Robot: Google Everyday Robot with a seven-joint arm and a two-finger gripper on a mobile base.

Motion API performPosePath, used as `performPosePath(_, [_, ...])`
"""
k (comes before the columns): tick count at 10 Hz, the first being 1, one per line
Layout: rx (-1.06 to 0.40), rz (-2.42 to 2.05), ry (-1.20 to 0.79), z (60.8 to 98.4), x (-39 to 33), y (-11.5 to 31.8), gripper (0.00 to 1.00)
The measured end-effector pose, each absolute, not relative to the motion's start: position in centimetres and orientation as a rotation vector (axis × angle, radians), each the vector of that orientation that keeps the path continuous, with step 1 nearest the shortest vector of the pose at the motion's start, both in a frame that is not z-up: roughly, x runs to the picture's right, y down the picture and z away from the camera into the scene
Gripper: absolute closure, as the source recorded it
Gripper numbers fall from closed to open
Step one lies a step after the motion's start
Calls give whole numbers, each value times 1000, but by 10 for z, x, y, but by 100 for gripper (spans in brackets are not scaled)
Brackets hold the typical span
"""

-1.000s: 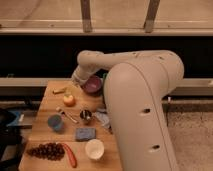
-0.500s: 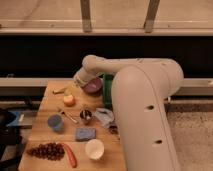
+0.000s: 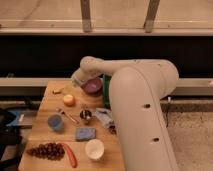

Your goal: Place banana in paper cup

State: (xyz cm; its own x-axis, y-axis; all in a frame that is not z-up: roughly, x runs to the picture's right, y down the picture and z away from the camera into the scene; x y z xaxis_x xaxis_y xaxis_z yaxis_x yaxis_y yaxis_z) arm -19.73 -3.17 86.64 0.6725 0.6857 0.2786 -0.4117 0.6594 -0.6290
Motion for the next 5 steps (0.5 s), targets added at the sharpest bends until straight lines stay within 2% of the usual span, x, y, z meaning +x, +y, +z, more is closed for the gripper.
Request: performPosePath(5, [-545,650,-537,864,-199,-33,20])
